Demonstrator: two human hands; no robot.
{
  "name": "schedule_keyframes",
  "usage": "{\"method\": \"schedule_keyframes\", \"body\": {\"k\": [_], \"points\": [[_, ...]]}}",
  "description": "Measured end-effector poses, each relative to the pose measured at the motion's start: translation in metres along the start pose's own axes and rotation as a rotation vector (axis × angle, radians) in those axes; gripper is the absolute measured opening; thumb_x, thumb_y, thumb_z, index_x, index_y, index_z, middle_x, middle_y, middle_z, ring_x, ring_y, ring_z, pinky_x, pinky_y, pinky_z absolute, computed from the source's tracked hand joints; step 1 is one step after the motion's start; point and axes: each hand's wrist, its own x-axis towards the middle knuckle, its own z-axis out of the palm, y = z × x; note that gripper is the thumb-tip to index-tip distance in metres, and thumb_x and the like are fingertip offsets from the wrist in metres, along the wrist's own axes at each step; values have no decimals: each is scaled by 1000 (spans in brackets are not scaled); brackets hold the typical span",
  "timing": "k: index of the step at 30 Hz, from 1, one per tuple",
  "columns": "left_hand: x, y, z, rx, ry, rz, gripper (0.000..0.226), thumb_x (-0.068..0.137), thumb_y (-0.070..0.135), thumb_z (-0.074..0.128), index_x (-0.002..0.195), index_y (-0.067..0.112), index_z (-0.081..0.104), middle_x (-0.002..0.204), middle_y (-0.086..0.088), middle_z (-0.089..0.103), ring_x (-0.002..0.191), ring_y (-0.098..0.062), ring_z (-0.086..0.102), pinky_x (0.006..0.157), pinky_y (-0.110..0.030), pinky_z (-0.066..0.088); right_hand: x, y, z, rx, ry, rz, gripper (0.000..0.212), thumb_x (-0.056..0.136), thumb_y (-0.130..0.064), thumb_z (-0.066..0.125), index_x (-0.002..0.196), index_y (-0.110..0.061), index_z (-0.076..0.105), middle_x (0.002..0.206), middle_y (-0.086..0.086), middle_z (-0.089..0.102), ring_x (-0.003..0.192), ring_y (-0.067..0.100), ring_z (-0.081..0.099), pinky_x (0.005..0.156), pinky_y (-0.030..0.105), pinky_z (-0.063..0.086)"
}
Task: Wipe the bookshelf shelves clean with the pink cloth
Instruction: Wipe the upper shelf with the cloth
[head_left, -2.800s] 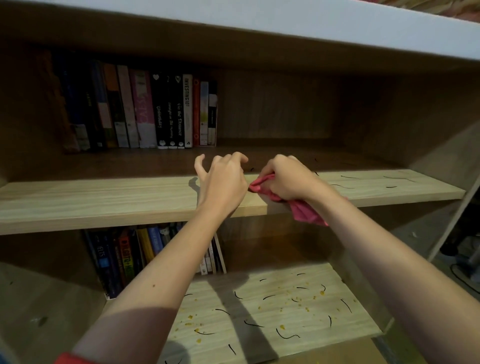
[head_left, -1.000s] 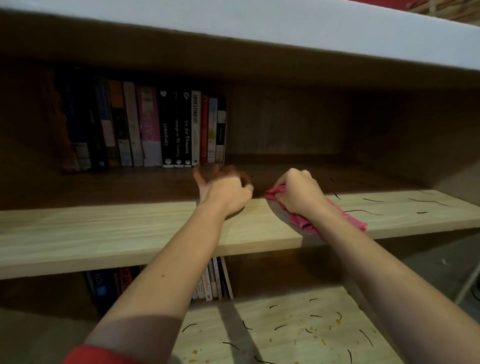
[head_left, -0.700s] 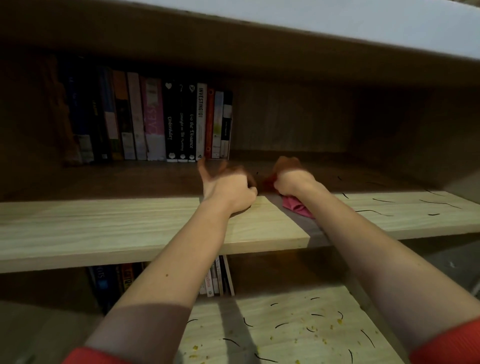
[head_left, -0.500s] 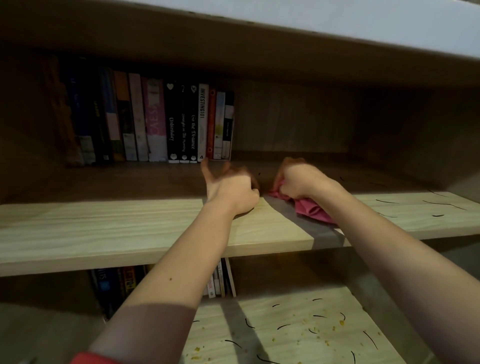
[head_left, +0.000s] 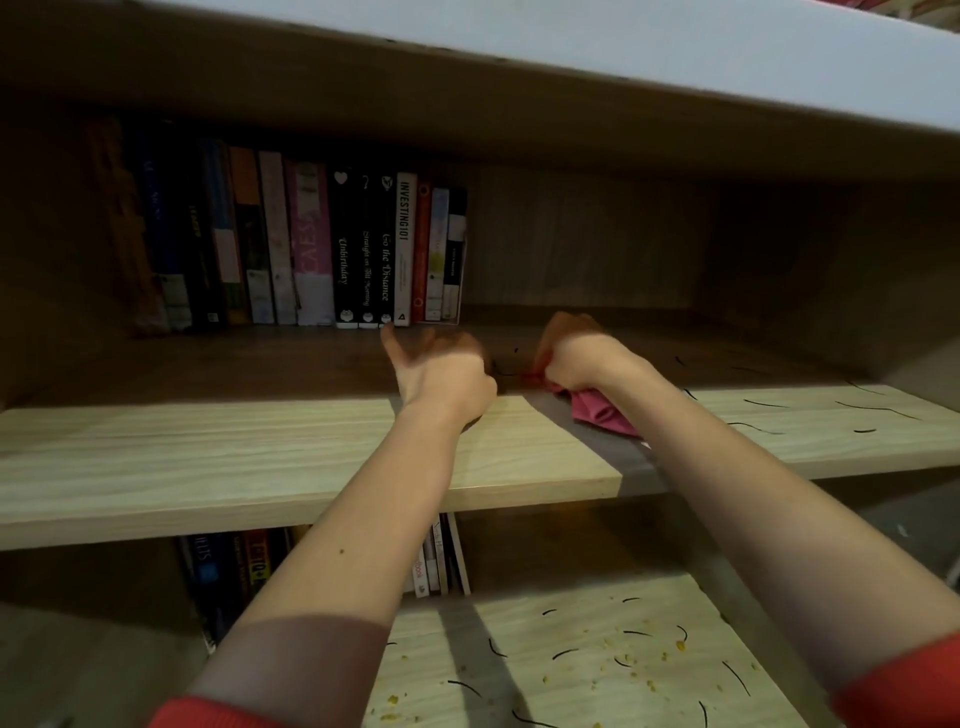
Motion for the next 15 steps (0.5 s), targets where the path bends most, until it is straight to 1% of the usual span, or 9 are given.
{"method": "schedule_keyframes", "body": {"k": [1,3,4,7,10,12,13,14,15], "points": [[-2,-1,-3,0,-3,-27,38,90,19,40,127,21,51,133,-5,48,140,-23,21,107,-59,-16,5,-1,3,25,18,15,16,89,-10,58,104,-6,62,85,6,59,73,17,58,64,25,49],[-5,-3,-8,12,-2,-71,35,91,17,39,125,15,49,129,-8,52,139,-25,24,108,-59,-13,10,-3,7,39,49,23,19,89,-12,59,108,-7,61,96,9,62,82,21,60,72,30,52],[-6,-3,-9,25,0,-84,35,92,17,39,126,13,48,128,-9,52,138,-26,26,108,-60,-12,8,-2,8,24,41,13,20,89,-11,59,108,-8,61,97,9,62,83,21,60,73,30,53],[-8,-3,-10,58,-2,-90,39,95,19,38,133,9,41,129,-11,53,139,-27,26,109,-59,-12,-5,6,1,-8,-59,-27,18,87,-13,60,105,-11,64,91,7,63,73,15,58,65,25,51],[-8,-1,-9,46,0,-68,35,94,18,39,127,10,46,125,-10,54,137,-26,29,109,-59,-11,-9,15,-16,90,-110,22,16,87,-20,63,101,-12,63,88,3,62,66,11,55,54,18,46],[-7,0,-9,20,24,-44,31,93,17,40,122,13,50,123,-8,54,135,-25,30,109,-59,-12,-3,14,-31,308,-28,60,16,87,-15,62,102,-12,64,90,3,65,61,8,55,45,14,44],[-6,0,-8,12,32,-33,31,93,18,40,121,15,52,124,-8,53,135,-25,30,109,-59,-12,0,13,-36,402,35,50,15,86,-14,63,101,-13,65,87,1,64,59,6,54,40,11,41],[-7,0,-7,6,29,-23,32,92,18,41,121,17,53,125,-7,53,135,-25,29,109,-58,-13,2,11,-41,469,93,42,15,85,-14,63,100,-13,66,84,-1,64,59,5,54,39,9,39],[-7,-1,-7,-1,22,-10,33,92,18,41,123,19,53,127,-7,52,136,-24,27,108,-58,-14,4,10,-43,522,142,35,17,85,-15,64,101,-12,67,85,-1,64,61,4,55,42,9,40]]}}
